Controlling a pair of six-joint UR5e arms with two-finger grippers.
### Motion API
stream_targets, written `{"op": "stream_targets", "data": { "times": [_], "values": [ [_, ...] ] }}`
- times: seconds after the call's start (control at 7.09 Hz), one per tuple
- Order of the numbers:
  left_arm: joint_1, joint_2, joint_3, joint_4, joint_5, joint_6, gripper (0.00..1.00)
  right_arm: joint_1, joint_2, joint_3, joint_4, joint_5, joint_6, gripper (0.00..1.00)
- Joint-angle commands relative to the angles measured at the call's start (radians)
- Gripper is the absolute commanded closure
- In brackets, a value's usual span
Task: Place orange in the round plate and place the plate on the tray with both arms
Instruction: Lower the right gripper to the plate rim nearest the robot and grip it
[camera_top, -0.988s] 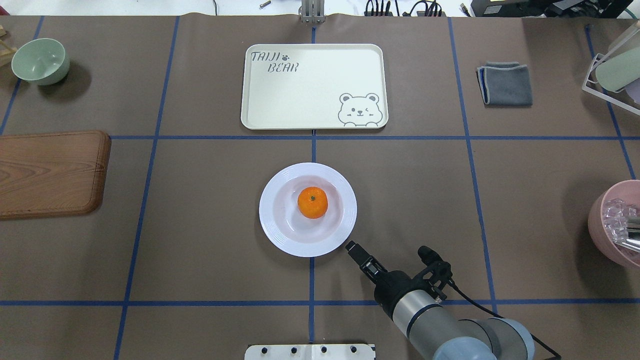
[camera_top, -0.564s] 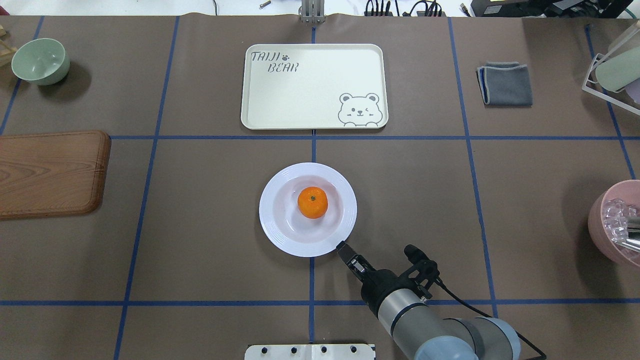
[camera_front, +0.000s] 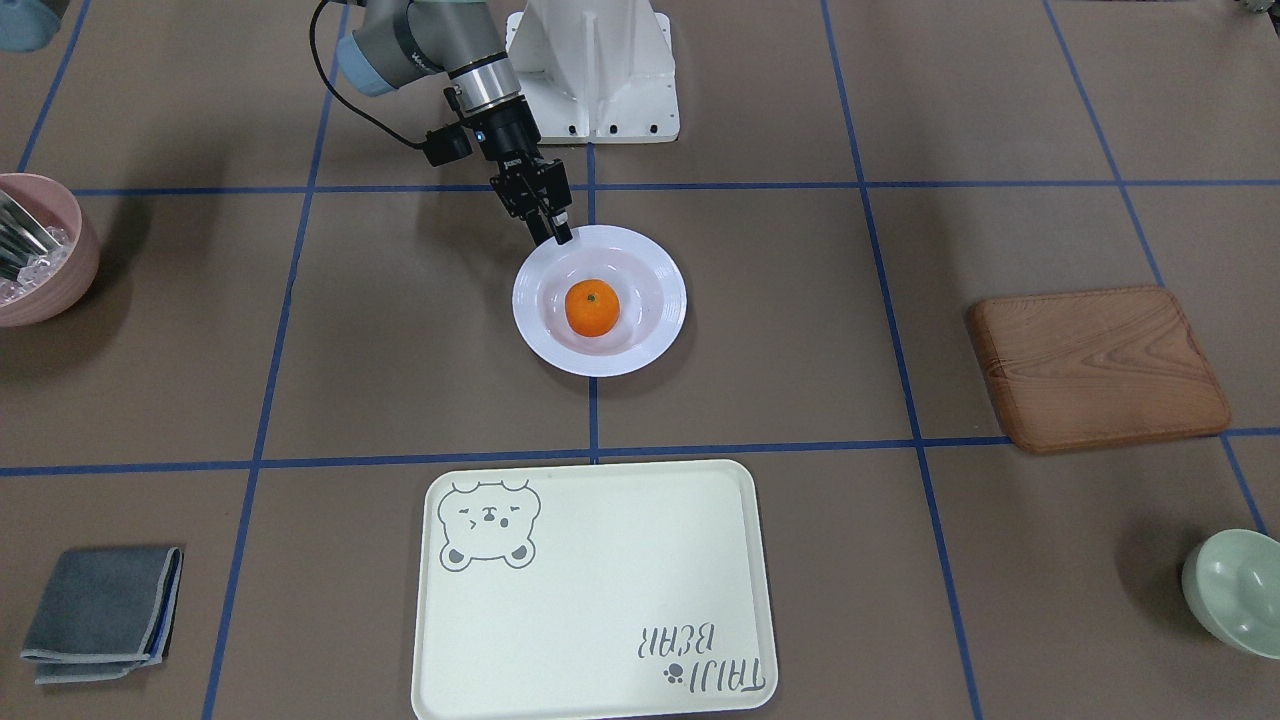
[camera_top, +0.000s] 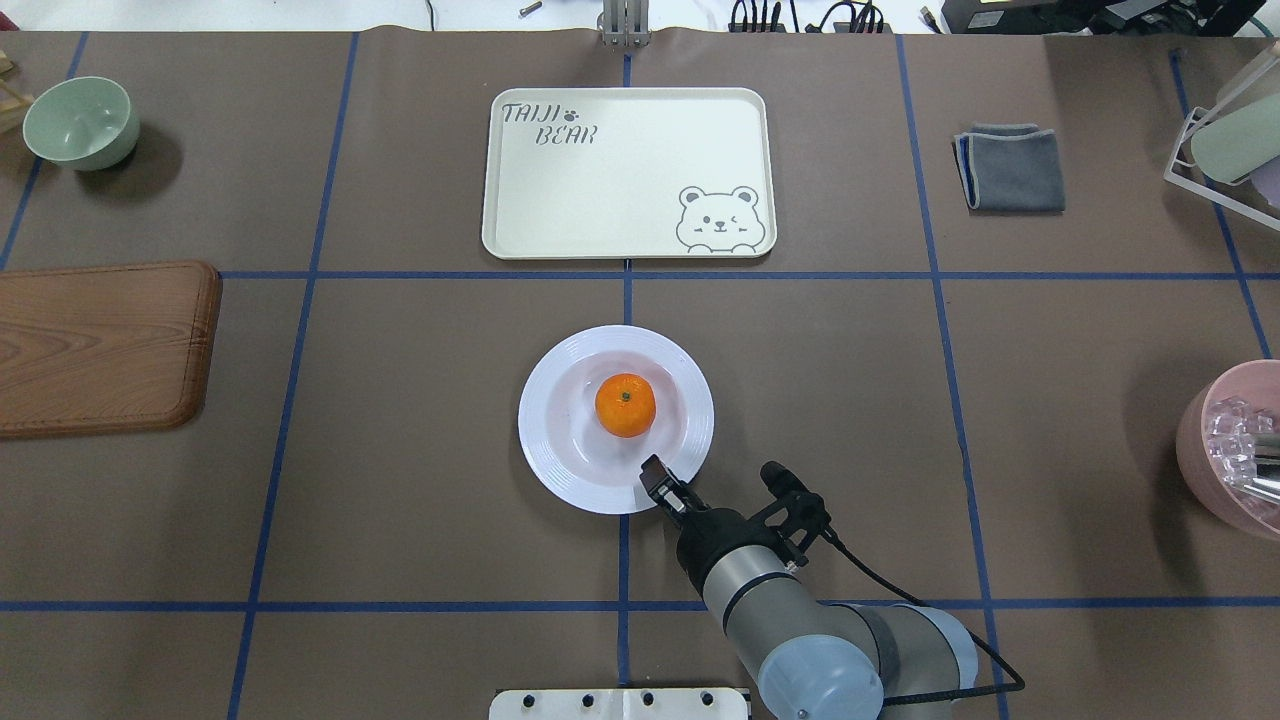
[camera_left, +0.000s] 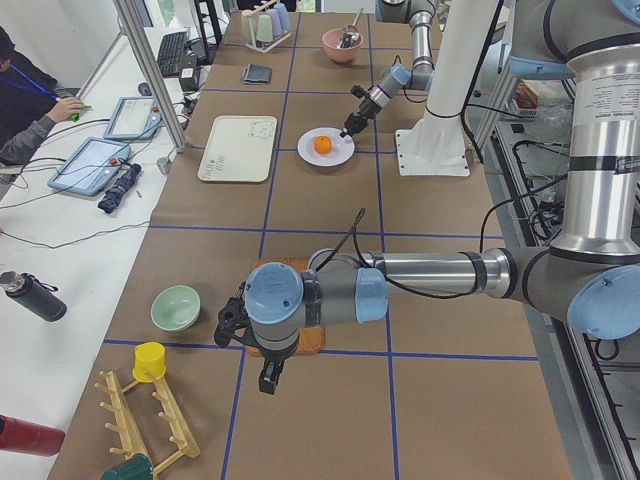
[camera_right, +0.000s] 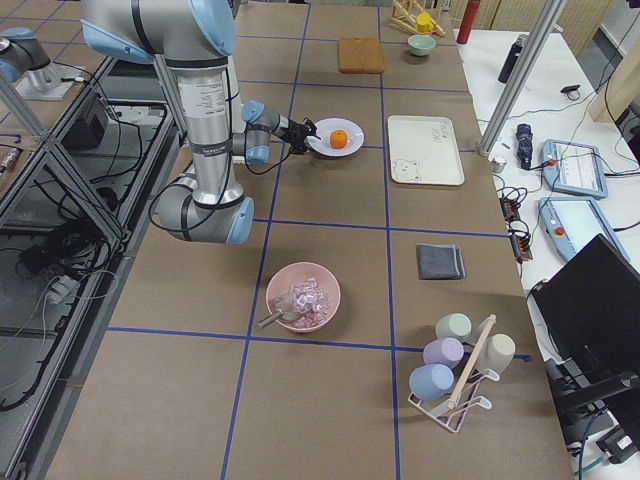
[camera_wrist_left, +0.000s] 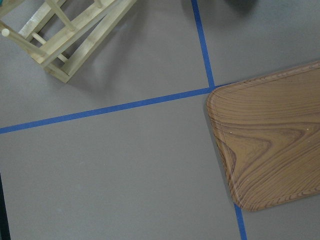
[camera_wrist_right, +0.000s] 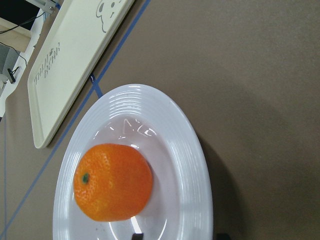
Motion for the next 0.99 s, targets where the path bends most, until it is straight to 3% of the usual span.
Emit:
{"op": "stream_targets", "data": {
  "times": [0.0, 0.14, 0.56, 0.71, 0.85],
  "values": [
    [0.0, 0.0, 0.001, 0.0, 0.0, 0.0, 0.02, 0.023, 0.017, -0.024, 0.0, 0.004, -0.001, 0.52],
    [0.0, 0.0, 0.001, 0.0, 0.0, 0.0, 0.02, 0.029, 0.035, -0.045, 0.0, 0.004, 0.002, 0.55],
    [0.0, 0.0, 0.001, 0.0, 0.0, 0.0, 0.02, 0.034, 0.043, -0.065, 0.001, 0.009, 0.002, 0.49],
    [0.001, 0.0, 0.001, 0.001, 0.0, -0.002, 0.02, 0.034, 0.046, -0.065, 0.0, 0.009, 0.003, 0.54],
    [0.001, -0.002, -0.001, 0.0, 0.0, 0.0, 0.02, 0.039, 0.055, -0.065, 0.0, 0.009, 0.008, 1.0]
  ]
}}
